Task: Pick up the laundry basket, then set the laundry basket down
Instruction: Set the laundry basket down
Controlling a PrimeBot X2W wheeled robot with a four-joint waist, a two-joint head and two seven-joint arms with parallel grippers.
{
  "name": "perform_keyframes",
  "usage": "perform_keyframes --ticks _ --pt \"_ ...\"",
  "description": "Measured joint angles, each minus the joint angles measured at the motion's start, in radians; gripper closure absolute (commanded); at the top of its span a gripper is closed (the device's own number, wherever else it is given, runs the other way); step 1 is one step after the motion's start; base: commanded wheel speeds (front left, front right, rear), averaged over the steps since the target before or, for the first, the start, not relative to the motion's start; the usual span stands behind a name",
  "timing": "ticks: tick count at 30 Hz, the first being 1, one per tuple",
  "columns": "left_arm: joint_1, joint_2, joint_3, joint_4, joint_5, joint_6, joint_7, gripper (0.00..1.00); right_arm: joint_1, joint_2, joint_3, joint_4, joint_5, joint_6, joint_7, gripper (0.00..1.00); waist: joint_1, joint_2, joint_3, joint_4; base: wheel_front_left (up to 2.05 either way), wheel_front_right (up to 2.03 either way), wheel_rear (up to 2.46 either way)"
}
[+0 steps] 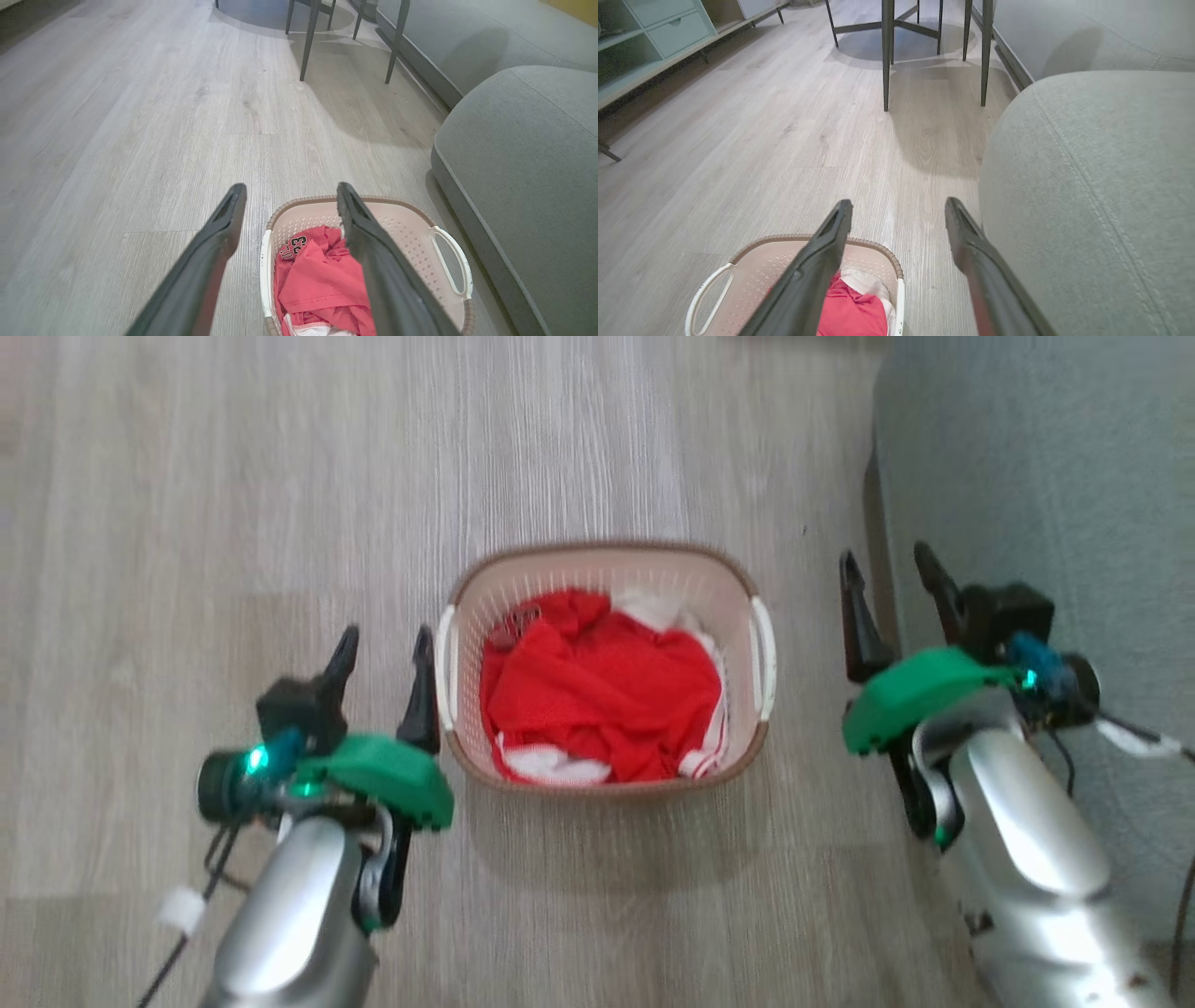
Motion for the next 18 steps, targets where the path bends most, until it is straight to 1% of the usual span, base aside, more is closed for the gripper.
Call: perform_keyframes --ticks 8,14,18 --pt "0.168 -0.012 0.071 -0.131 0.060 -0.007 0.000 0.00 0.172 0.003 -0.022 -0.156 -0.026 0.000 0.000 0.00 0.0000 0.0000 -0.124 0.000 0.00 0.00 0.00" --pt "0.280 -0.014 0.108 -0.212 0.079 -0.006 0.000 0.00 0.299 0.009 -0.045 -0.249 -0.042 0.000 0.000 0.00 0.0000 -0.0001 -0.196 0.006 0.00 0.00 0.00" --pt "0.345 -0.015 0.131 -0.256 0.088 0.003 0.000 0.00 0.365 0.009 -0.059 -0.305 -0.043 0.000 0.000 0.00 0.0000 -0.0001 -0.237 0.010 0.00 0.00 0.00"
